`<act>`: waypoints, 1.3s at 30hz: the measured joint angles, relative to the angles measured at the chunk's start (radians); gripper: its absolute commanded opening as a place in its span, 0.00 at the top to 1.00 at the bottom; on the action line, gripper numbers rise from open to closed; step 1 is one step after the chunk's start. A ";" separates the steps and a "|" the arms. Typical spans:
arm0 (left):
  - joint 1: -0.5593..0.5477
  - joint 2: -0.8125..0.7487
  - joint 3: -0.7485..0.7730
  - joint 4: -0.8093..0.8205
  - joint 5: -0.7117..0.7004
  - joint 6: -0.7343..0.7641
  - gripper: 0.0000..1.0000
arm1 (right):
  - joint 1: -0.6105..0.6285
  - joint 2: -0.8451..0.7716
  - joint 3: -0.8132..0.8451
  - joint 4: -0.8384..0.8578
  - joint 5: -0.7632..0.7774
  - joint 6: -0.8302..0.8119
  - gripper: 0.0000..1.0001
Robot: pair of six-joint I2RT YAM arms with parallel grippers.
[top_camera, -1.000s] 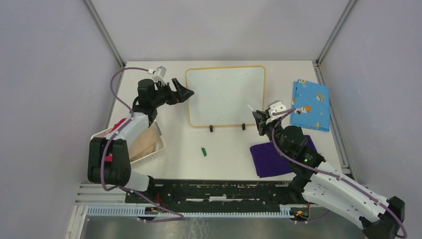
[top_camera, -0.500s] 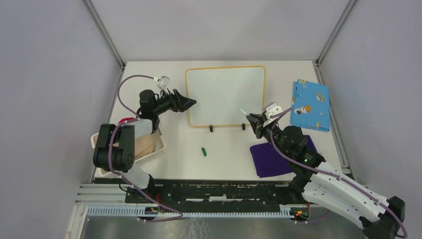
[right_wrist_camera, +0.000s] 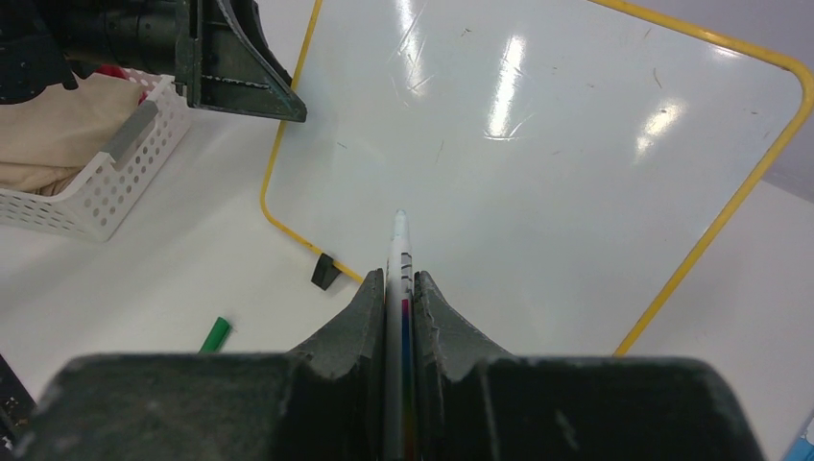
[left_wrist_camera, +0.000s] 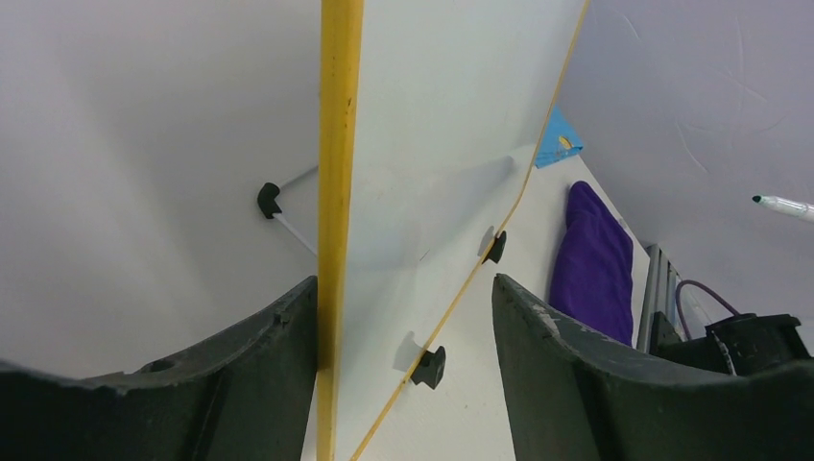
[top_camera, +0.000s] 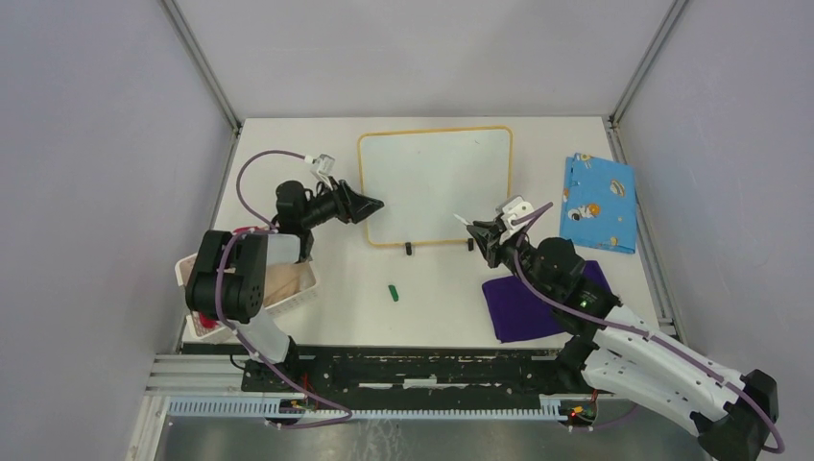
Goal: Write a sentence on the whiteboard
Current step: Move the whiteboard to the center of the board.
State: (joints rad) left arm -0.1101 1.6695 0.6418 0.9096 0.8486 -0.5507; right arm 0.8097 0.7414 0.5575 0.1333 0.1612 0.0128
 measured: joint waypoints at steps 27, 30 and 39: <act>-0.010 0.132 -0.030 0.141 0.026 -0.003 0.52 | 0.010 0.073 0.030 0.009 -0.049 0.034 1.00; -0.010 0.138 -0.032 0.149 0.026 -0.003 0.58 | 0.013 0.077 0.030 0.010 -0.049 0.035 1.00; -0.014 0.155 -0.054 0.211 0.044 -0.003 0.78 | 0.024 0.088 0.031 0.023 -0.048 0.035 1.00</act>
State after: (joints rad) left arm -0.1238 1.8248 0.5880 1.1206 0.8925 -0.5537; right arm 0.8333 0.8295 0.5888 0.1558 0.1127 0.0479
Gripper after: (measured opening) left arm 0.334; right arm 0.171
